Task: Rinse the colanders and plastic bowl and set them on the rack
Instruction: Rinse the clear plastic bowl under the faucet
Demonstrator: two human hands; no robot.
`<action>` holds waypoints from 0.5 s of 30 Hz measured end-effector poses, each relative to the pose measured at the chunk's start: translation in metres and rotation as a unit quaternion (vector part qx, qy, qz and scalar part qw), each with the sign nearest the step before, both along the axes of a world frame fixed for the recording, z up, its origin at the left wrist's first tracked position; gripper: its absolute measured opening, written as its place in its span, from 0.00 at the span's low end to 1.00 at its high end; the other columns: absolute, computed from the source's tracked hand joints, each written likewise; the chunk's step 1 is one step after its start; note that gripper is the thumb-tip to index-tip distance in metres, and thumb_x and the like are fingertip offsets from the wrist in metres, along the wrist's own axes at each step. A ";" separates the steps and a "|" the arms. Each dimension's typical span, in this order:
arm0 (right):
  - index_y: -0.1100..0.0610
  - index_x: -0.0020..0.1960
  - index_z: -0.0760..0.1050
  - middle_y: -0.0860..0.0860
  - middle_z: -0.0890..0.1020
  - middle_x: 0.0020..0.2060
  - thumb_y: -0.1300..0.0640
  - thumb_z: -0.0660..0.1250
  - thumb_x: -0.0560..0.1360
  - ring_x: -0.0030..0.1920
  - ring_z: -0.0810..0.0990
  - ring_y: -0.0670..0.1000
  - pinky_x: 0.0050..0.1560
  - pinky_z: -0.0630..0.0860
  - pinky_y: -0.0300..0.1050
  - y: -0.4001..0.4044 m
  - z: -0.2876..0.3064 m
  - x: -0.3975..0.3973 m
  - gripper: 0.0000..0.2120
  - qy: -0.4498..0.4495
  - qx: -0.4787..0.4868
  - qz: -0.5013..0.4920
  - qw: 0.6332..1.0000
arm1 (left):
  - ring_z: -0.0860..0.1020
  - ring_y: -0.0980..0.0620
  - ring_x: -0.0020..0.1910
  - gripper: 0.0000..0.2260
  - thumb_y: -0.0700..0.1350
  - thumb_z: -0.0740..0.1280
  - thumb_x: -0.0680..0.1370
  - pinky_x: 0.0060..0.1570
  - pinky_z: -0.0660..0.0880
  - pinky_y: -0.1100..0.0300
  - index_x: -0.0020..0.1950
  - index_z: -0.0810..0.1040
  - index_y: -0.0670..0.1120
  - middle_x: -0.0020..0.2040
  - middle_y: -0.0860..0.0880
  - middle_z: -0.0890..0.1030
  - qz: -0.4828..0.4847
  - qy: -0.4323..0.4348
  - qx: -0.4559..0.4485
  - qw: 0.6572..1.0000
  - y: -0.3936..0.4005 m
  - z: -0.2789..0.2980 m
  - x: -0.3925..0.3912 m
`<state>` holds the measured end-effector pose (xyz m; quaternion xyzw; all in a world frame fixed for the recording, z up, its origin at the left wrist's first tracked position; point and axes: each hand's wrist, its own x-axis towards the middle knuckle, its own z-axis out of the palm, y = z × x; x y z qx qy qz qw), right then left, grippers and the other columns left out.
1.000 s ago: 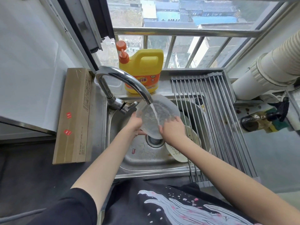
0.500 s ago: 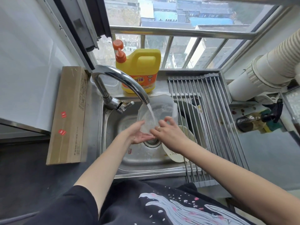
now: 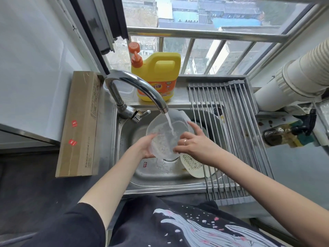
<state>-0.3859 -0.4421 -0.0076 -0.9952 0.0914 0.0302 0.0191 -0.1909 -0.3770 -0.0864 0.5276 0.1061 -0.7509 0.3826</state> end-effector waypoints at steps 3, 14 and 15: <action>0.49 0.47 0.81 0.44 0.79 0.35 0.65 0.73 0.66 0.45 0.80 0.50 0.71 0.54 0.66 -0.006 -0.006 -0.010 0.14 0.002 -0.020 -0.043 0.999 | 0.79 0.41 0.51 0.15 0.47 0.59 0.81 0.54 0.76 0.44 0.65 0.73 0.42 0.56 0.39 0.79 0.075 -0.014 -0.025 0.997 -0.007 -0.001 -0.007; 0.57 0.55 0.83 0.54 0.85 0.50 0.66 0.68 0.75 0.53 0.83 0.52 0.73 0.60 0.50 0.018 -0.044 -0.014 0.11 -0.093 0.378 -0.315 0.866 | 0.75 0.41 0.58 0.26 0.35 0.58 0.76 0.50 0.77 0.40 0.71 0.65 0.55 0.62 0.45 0.73 -0.163 -0.277 -0.078 0.944 -0.035 0.050 0.011; 0.58 0.56 0.82 0.54 0.85 0.51 0.66 0.67 0.75 0.54 0.82 0.51 0.70 0.67 0.48 0.020 -0.043 -0.013 0.12 -0.085 0.392 -0.320 0.858 | 0.75 0.41 0.57 0.25 0.35 0.57 0.77 0.49 0.77 0.41 0.70 0.65 0.55 0.61 0.45 0.73 -0.184 -0.291 -0.069 0.937 -0.034 0.055 0.010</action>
